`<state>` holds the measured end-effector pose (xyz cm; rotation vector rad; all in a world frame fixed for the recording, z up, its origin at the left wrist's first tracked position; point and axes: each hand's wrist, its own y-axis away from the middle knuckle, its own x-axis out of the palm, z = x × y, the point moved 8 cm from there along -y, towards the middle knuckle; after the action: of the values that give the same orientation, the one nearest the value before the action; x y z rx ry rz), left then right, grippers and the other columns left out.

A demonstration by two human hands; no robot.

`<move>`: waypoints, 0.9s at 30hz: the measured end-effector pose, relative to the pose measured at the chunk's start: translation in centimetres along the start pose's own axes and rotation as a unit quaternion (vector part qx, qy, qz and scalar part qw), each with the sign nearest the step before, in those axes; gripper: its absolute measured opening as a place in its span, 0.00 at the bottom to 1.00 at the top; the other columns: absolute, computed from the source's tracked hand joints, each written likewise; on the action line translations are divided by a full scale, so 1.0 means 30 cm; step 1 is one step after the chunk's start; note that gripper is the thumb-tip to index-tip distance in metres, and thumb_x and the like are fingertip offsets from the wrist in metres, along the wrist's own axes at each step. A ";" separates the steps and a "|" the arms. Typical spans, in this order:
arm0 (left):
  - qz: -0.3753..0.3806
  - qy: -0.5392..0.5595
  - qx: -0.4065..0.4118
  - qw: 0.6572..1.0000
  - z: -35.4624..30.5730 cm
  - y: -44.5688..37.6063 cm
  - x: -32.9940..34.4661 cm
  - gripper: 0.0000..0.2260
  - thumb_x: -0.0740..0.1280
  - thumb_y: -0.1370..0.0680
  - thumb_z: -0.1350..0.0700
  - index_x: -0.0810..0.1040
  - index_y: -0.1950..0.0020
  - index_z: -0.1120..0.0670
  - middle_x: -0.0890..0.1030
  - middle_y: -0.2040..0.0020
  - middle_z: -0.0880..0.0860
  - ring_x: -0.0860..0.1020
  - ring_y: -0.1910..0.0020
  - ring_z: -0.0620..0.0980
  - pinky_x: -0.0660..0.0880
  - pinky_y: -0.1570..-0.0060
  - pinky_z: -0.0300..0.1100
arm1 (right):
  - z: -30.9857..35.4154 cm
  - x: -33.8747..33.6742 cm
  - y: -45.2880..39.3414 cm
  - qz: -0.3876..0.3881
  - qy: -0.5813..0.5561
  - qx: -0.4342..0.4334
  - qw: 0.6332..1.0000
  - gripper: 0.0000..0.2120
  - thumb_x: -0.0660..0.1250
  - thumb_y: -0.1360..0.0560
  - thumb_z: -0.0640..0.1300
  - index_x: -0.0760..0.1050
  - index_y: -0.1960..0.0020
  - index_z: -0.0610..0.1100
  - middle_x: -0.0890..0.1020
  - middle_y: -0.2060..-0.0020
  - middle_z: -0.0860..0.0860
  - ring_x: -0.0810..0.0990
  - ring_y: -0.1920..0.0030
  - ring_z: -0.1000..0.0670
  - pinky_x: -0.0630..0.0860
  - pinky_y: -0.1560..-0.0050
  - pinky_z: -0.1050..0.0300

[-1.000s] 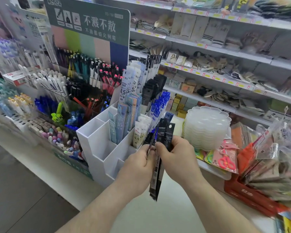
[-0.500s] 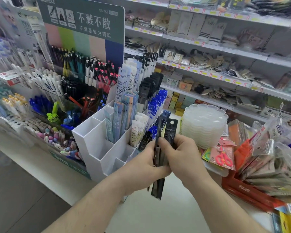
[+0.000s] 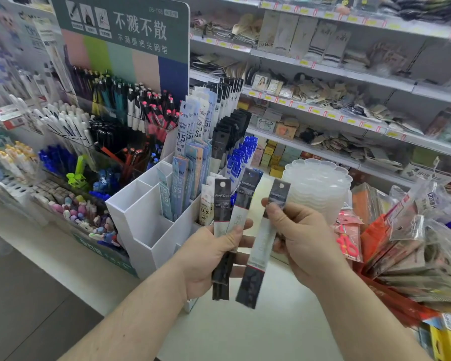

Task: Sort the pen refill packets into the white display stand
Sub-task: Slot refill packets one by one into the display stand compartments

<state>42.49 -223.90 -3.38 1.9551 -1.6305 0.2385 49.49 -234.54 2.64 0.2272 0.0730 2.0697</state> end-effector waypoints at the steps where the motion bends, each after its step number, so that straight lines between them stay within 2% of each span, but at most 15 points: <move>1: 0.002 -0.006 0.002 1.000 -0.001 0.002 0.006 0.18 0.67 0.26 0.51 0.79 0.39 0.58 0.84 0.52 0.58 0.82 0.61 0.55 0.81 0.63 0.48 | -0.004 0.009 -0.007 0.007 0.010 -0.003 1.000 0.06 0.68 0.24 0.40 0.80 0.57 0.38 0.80 0.70 0.45 0.70 0.77 0.53 0.66 0.77 0.63; 3: 0.008 -0.035 0.001 0.999 -0.004 0.012 0.017 0.14 0.64 0.22 0.52 0.79 0.41 0.59 0.84 0.55 0.55 0.83 0.62 0.53 0.81 0.65 0.47 | -0.011 0.025 -0.020 0.025 0.043 0.004 0.999 0.08 0.64 0.20 0.36 0.80 0.55 0.38 0.81 0.70 0.44 0.72 0.77 0.53 0.70 0.75 0.61; 6: 0.024 -0.064 -0.013 0.998 -0.004 0.020 0.017 0.14 0.60 0.18 0.53 0.77 0.40 0.60 0.85 0.54 0.54 0.84 0.61 0.53 0.81 0.66 0.46 | -0.009 0.024 -0.034 0.037 0.067 0.007 0.997 0.08 0.63 0.19 0.35 0.80 0.53 0.37 0.82 0.69 0.44 0.74 0.75 0.52 0.74 0.73 0.60; 11: 0.044 -0.097 -0.029 0.994 -0.004 0.029 0.035 0.14 0.58 0.17 0.51 0.77 0.43 0.59 0.84 0.56 0.55 0.82 0.65 0.53 0.79 0.69 0.43 | -0.021 0.010 -0.035 0.043 0.057 0.005 0.997 0.07 0.65 0.21 0.34 0.81 0.54 0.37 0.82 0.69 0.45 0.75 0.74 0.52 0.73 0.72 0.61; 14: 0.045 -0.113 -0.038 0.992 0.004 0.026 0.040 0.18 0.58 0.19 0.45 0.76 0.45 0.58 0.83 0.58 0.55 0.81 0.69 0.52 0.76 0.71 0.41 | -0.040 0.006 -0.039 0.041 0.053 0.028 0.997 0.07 0.65 0.21 0.35 0.80 0.56 0.37 0.80 0.69 0.45 0.74 0.75 0.53 0.71 0.73 0.61; 17: 0.045 -0.103 -0.048 0.992 0.010 0.010 0.026 0.27 0.58 0.25 0.37 0.78 0.43 0.59 0.83 0.57 0.57 0.81 0.65 0.55 0.79 0.67 0.44 | -0.042 -0.009 -0.045 0.038 0.041 0.040 0.998 0.07 0.65 0.20 0.34 0.79 0.55 0.37 0.81 0.66 0.43 0.73 0.75 0.52 0.69 0.73 0.60; 20: -0.018 -0.119 -0.048 0.992 0.016 -0.020 -0.050 0.32 0.58 0.28 0.33 0.81 0.43 0.59 0.84 0.54 0.59 0.82 0.58 0.59 0.80 0.55 0.54 | -0.026 -0.027 -0.038 0.054 0.008 0.046 0.997 0.06 0.65 0.21 0.34 0.79 0.55 0.36 0.82 0.68 0.44 0.74 0.75 0.53 0.68 0.73 0.62; 21: -0.040 -0.127 -0.049 0.990 0.019 -0.028 -0.073 0.32 0.58 0.29 0.33 0.82 0.44 0.59 0.85 0.55 0.59 0.81 0.58 0.59 0.79 0.54 0.55 | -0.023 -0.029 -0.036 0.062 0.006 0.049 0.997 0.06 0.65 0.22 0.35 0.79 0.56 0.37 0.82 0.68 0.44 0.74 0.75 0.53 0.68 0.73 0.63; 24: -0.050 -0.139 -0.045 0.988 0.020 -0.037 -0.066 0.33 0.57 0.29 0.32 0.81 0.45 0.59 0.84 0.56 0.57 0.81 0.61 0.55 0.77 0.60 0.47 | -0.037 -0.016 -0.041 0.073 0.046 0.049 0.995 0.07 0.67 0.23 0.34 0.80 0.59 0.38 0.81 0.67 0.42 0.74 0.73 0.51 0.66 0.72 0.61; 27: 0.006 -0.160 -0.027 0.987 0.012 -0.025 0.009 0.33 0.52 0.27 0.32 0.80 0.48 0.59 0.83 0.60 0.57 0.81 0.65 0.56 0.77 0.65 0.44 | -0.063 0.000 -0.058 0.058 0.123 0.031 0.990 0.11 0.69 0.23 0.34 0.79 0.64 0.40 0.78 0.72 0.45 0.74 0.72 0.50 0.68 0.70 0.60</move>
<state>43.19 -224.27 -3.78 2.0223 -1.8259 -0.1232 50.62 -233.60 0.53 0.0118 0.2813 2.2045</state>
